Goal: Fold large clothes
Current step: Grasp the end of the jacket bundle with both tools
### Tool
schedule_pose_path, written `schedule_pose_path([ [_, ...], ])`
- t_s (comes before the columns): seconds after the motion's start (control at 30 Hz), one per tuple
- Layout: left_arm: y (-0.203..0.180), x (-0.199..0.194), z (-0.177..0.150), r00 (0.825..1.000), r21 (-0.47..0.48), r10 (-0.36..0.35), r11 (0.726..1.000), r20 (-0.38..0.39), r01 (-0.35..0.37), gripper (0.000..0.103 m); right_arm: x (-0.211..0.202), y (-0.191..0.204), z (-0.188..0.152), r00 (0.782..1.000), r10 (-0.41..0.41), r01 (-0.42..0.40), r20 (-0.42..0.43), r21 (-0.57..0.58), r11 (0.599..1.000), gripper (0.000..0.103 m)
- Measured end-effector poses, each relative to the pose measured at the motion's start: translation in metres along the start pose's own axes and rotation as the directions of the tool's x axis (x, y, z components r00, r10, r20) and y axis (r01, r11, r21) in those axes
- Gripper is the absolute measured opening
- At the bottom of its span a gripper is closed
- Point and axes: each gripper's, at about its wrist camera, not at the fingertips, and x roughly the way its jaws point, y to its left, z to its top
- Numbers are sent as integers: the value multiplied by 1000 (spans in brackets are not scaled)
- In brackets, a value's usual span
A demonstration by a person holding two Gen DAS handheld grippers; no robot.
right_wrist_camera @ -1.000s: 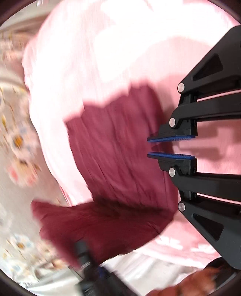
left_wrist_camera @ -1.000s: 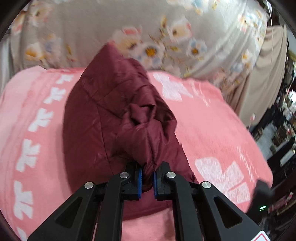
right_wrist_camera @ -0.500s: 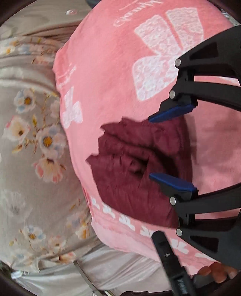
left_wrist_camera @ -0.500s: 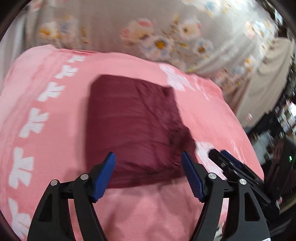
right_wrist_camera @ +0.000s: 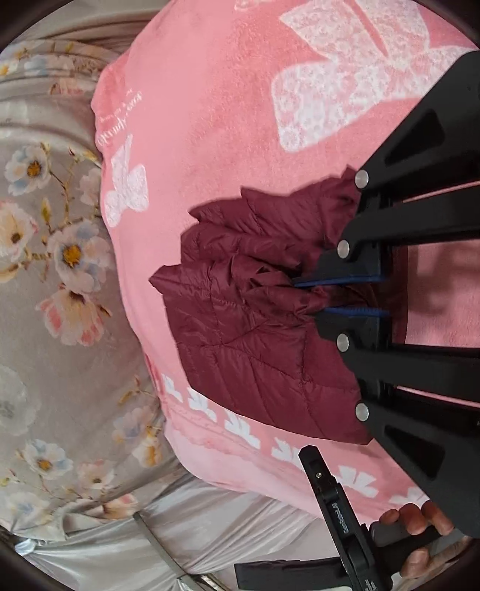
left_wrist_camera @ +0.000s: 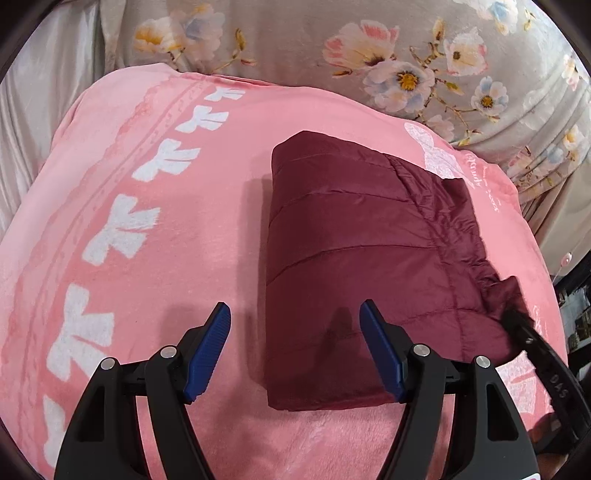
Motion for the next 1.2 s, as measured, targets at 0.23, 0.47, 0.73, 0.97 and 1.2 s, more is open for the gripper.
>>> schedule_pose_path([
  [0.23, -22, 34, -11, 997, 42, 4, 999, -78, 0, 66, 10, -36, -25, 993, -94, 97, -67, 44, 994, 6],
  [0.47, -32, 53, -23, 995, 80, 34, 996, -96, -27, 68, 33, -46, -46, 983, -137, 142, -120, 34, 989, 6],
  [0.73, -35, 69, -31, 993, 115, 63, 992, -104, -51, 73, 54, -42, -62, 976, -168, 171, -136, 6, 985, 7],
  [0.97, -39, 77, -38, 993, 140, 83, 988, -81, -71, 74, 57, -28, -72, 970, -229, 226, -83, -48, 973, 8],
  [1.2, -40, 83, -44, 994, 150, 91, 985, -55, -82, 79, 58, -32, -71, 976, -201, 199, -84, -32, 979, 8],
])
